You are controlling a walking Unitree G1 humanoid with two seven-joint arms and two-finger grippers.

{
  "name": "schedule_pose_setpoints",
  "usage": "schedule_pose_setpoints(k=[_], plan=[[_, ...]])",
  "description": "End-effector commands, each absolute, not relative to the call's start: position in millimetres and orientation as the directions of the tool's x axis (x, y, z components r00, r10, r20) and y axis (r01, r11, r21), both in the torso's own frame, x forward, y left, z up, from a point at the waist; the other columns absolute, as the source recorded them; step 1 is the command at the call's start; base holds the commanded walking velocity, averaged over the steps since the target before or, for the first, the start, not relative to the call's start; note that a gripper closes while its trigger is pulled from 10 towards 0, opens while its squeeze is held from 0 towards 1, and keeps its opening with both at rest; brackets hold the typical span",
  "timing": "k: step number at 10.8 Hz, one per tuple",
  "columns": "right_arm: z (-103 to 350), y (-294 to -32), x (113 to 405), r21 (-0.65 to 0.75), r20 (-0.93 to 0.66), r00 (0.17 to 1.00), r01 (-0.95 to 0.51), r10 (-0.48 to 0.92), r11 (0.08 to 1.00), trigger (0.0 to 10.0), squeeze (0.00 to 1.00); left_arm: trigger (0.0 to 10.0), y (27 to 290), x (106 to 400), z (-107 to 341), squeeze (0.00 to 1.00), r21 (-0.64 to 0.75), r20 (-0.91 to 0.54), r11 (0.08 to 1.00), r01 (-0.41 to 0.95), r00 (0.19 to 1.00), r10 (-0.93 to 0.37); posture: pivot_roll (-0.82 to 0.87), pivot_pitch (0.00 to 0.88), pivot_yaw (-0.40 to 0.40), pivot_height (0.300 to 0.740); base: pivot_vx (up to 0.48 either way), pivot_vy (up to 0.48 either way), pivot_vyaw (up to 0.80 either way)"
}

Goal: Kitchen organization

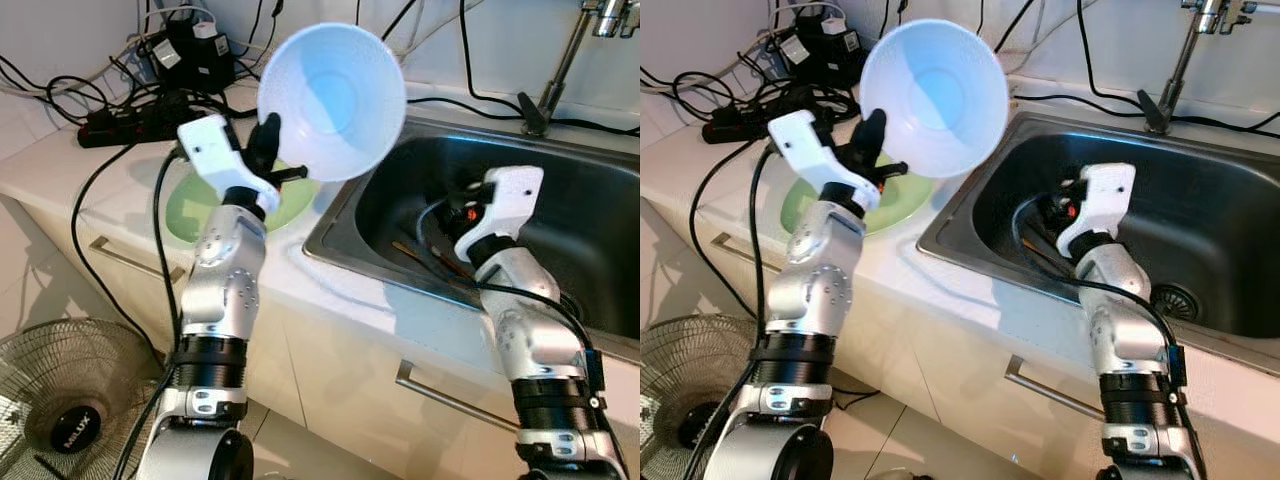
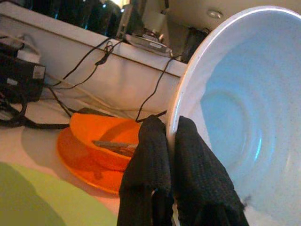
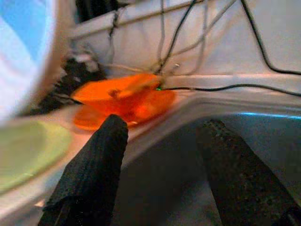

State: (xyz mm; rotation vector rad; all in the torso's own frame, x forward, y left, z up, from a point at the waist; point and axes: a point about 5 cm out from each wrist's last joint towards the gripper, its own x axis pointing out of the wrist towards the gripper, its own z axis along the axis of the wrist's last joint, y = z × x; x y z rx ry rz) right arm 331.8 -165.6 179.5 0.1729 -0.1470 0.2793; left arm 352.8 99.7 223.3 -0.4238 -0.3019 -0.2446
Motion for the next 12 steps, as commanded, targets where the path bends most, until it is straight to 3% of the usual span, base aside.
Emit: schedule_pose_setpoints(k=[1,5,12], plan=[[184.2,-163.6,328.8,0.193,0.186,0.939,-0.322,0.288,0.927,10.0,0.00,10.0,101.2,351.7,226.3,0.00,-0.351,0.359,0.891,0.287,0.920,-0.155,0.01,0.000,0.112,0.740,0.000,0.000,0.00],[191.7,-152.3,318.3,0.316,0.234,0.885,-0.461,0.402,0.830,10.0,0.00,10.0,95.2,350.7,223.6,0.00,-0.311,0.358,0.900,0.306,0.915,-0.187,0.00,0.000,0.116,0.740,0.000,0.000,0.00],[195.5,-146.4,316.5,0.380,0.248,0.869,-0.494,0.428,0.782,10.0,0.00,10.0,78.2,346.6,216.5,0.00,-0.292,0.335,0.876,0.384,0.899,-0.283,0.01,0.000,0.107,0.740,0.000,0.000,0.00]])
